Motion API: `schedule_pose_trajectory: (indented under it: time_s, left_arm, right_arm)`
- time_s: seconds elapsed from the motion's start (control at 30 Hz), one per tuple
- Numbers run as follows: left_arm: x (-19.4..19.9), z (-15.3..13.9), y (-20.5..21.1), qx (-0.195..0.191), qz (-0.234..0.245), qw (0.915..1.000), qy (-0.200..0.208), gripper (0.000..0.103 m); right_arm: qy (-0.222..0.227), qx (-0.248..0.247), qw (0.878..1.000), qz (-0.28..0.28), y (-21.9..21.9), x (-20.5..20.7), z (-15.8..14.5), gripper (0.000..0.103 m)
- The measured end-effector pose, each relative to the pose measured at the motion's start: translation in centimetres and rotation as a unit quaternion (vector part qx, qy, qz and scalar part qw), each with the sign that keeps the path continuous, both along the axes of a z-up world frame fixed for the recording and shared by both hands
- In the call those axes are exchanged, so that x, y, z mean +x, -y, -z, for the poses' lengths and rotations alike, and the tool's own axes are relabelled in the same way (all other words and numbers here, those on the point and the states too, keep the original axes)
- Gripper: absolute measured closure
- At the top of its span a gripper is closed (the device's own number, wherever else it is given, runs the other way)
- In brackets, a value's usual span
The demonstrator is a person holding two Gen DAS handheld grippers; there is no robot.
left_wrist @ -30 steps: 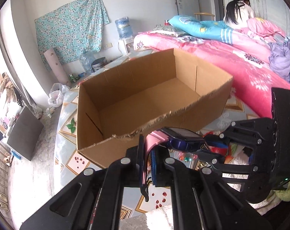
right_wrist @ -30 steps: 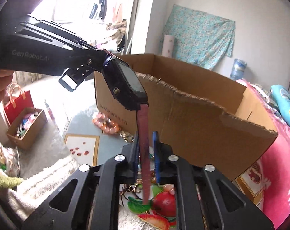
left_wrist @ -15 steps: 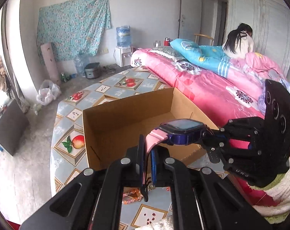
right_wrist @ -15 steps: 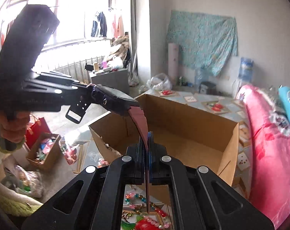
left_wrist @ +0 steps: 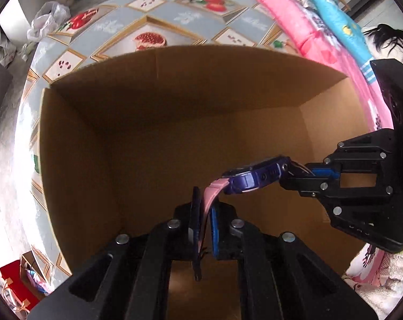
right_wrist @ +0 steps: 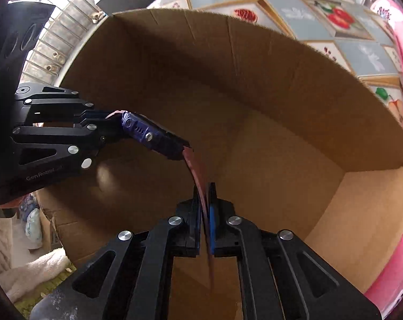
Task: Organize jewelry
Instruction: 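Carry the watch into the cardboard box with both tools and open them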
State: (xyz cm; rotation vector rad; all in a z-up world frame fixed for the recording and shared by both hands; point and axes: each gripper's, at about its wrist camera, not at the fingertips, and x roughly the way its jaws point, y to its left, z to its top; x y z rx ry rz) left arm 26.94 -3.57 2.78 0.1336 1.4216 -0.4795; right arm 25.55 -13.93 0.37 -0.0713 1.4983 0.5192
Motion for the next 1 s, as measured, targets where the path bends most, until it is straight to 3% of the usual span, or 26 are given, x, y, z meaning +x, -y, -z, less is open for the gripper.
schedule_pose_trajectory:
  time_s: [0.07,0.1,0.17,0.2,0.27,0.4,0.57,0.67,0.8,1.0]
  left_arm:
    - [1.1,1.1,0.5,0.032,0.0,0.9995,-0.006,0.088]
    - [1.5,1.4,0.7,0.044,-0.001,0.999,-0.007,0.085]
    - [2.1,1.8,1.1,0.054,0.001,0.9985,-0.006,0.08]
    - [2.3,1.8,1.3,0.06,0.003,0.9982,0.001,0.066]
    - [2.4,1.5,1.8,0.057,0.01,0.9982,0.016,0.052]
    - [2.3,0.6,2.5,0.075,0.014,0.9951,0.063,0.049]
    - [1.4,-2.4,2.1,0.046,0.005,0.9909,0.126,0.045]
    - [-0.3,-5.4,1.8,0.037,0.007,0.9794,0.198,0.038]
    - [-3.3,-10.1,0.2,0.019,0.012,0.9588,0.283,0.026]
    - [-10.7,-14.2,-5.1,-0.028,-0.024,0.9378,0.345,0.014]
  right_arm:
    - [-0.006,-0.02,1.0,0.01,0.1,1.1,0.7,0.091]
    - [0.003,-0.037,0.999,0.009,0.2,1.7,0.9,0.08]
    - [0.019,-0.046,0.999,0.016,0.5,2.3,0.9,0.068]
    - [0.02,-0.044,0.999,0.022,0.8,2.7,0.9,0.068]
    - [0.031,-0.043,0.998,0.032,1.3,2.9,0.6,0.068]
    - [0.057,-0.041,0.996,0.047,2.2,2.6,-0.1,0.068]
    - [0.083,-0.03,0.995,0.055,2.6,0.8,-1.3,0.068]
    - [0.104,-0.019,0.992,0.062,3.4,0.4,-2.2,0.068]
    - [0.161,0.011,0.984,0.071,4.2,-2.7,-5.5,0.068]
    - [0.261,0.079,0.957,0.097,5.9,-9.8,-12.3,0.068]
